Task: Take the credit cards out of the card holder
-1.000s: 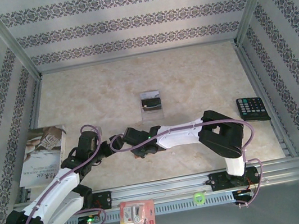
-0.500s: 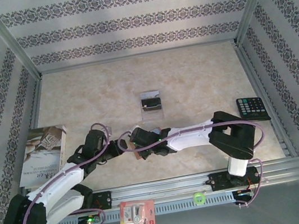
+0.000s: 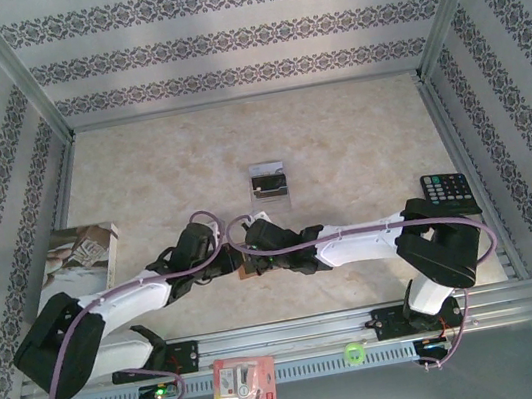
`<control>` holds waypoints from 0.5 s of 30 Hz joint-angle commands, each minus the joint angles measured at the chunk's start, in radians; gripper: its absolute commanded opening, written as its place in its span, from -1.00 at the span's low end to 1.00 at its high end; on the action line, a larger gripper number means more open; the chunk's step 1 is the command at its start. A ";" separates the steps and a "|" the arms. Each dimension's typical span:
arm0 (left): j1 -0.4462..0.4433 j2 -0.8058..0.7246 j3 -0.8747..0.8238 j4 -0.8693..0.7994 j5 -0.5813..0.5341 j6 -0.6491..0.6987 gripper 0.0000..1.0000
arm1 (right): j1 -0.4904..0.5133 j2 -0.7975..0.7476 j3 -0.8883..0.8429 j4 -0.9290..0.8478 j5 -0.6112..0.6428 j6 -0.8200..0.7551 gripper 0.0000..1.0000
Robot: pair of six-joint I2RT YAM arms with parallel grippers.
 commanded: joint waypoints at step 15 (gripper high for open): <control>-0.021 0.173 0.087 -0.106 -0.044 0.040 -1.00 | -0.003 0.013 0.004 -0.040 0.043 0.111 -1.00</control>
